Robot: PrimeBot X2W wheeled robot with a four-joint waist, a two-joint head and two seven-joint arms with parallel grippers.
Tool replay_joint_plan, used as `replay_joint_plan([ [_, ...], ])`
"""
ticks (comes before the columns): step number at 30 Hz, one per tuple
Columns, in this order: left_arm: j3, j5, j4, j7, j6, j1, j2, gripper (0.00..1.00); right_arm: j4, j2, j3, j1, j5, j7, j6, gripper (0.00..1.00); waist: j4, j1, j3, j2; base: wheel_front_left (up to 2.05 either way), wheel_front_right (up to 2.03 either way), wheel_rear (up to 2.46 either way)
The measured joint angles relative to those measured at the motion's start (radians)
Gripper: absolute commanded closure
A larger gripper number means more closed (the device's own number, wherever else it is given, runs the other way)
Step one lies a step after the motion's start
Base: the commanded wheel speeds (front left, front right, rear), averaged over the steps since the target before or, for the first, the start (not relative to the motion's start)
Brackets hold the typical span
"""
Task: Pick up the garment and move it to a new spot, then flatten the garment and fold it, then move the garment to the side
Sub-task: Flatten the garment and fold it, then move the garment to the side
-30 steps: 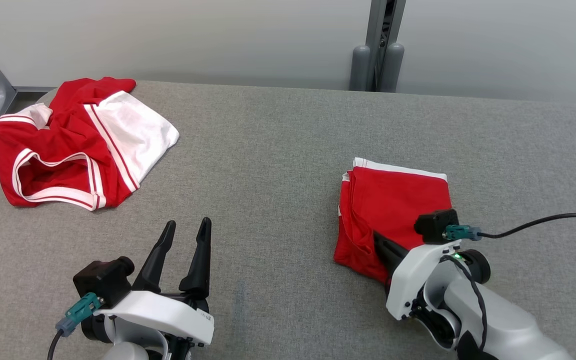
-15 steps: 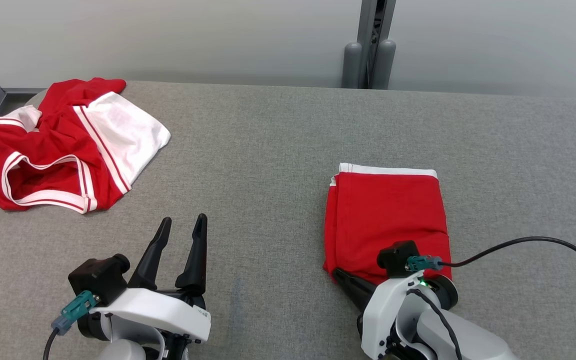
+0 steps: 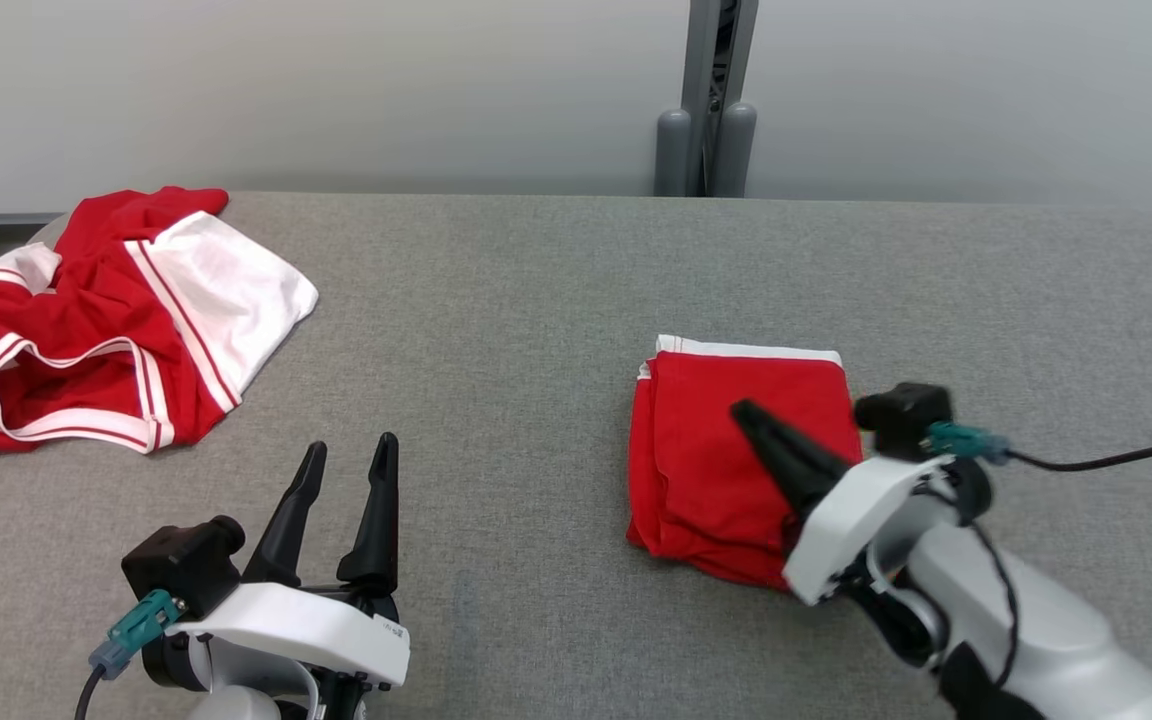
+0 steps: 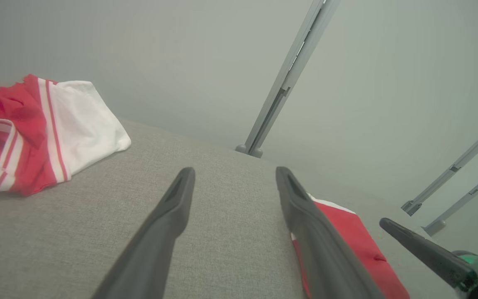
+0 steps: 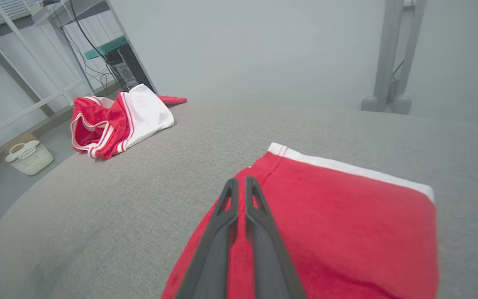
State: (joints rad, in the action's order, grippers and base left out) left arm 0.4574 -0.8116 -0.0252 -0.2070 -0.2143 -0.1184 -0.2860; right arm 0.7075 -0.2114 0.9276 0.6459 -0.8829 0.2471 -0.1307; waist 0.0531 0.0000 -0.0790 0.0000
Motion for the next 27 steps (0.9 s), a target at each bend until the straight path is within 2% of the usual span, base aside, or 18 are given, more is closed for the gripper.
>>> replay_joint_plan([
  [1, 0.000, 0.000, 0.002, 0.000, -0.001, 0.002, 0.000, 0.00, 0.000, -0.011, -0.026, -0.002, 0.004, 0.000, 0.000, 0.57, -0.003, 0.0000, 0.003, 0.0000, 0.00, 0.00, 0.00],
  [3, 0.002, 0.000, 0.004, 0.000, -0.001, 0.003, 0.000, 0.00, 0.007, -0.034, -0.070, -0.007, 0.020, 0.002, 0.000, 0.02, -0.009, 0.0001, 0.008, 0.0000, 0.00, 0.00, 0.00],
  [8, 0.005, 0.000, 0.006, 0.001, -0.006, 0.006, -0.006, 0.00, 0.024, -0.064, -0.157, -0.029, 0.049, -0.005, 0.000, 0.00, -0.016, 0.0000, 0.018, 0.0000, 0.00, 0.00, 0.00],
  [13, 0.007, 0.000, 0.007, 0.001, -0.008, 0.010, -0.008, 0.00, 0.025, -0.111, -0.219, -0.065, 0.043, -0.085, 0.000, 0.00, -0.016, 0.0000, 0.027, 0.0000, 0.00, 0.00, 0.00],
  [14, 0.006, 0.000, 0.009, 0.001, -0.009, 0.010, -0.010, 0.00, 0.020, -0.134, -0.238, -0.081, 0.024, -0.133, 0.000, 0.00, -0.013, 0.0001, 0.028, 0.0001, 0.00, 0.00, 0.00],
  [20, 0.005, 0.000, 0.012, 0.000, -0.010, 0.011, -0.011, 0.00, 0.001, -0.173, -0.268, -0.098, -0.042, -0.263, 0.000, 0.00, -0.005, 0.0000, 0.018, 0.0000, 0.00, 0.00, 0.00],
  [27, 0.013, 0.001, 0.008, -0.002, -0.007, 0.007, -0.007, 0.00, 0.011, -0.177, -0.288, -0.098, -0.146, -0.394, 0.000, 0.00, 0.024, 0.0000, -0.009, 0.0000, 0.00, 0.00, 0.00],
])
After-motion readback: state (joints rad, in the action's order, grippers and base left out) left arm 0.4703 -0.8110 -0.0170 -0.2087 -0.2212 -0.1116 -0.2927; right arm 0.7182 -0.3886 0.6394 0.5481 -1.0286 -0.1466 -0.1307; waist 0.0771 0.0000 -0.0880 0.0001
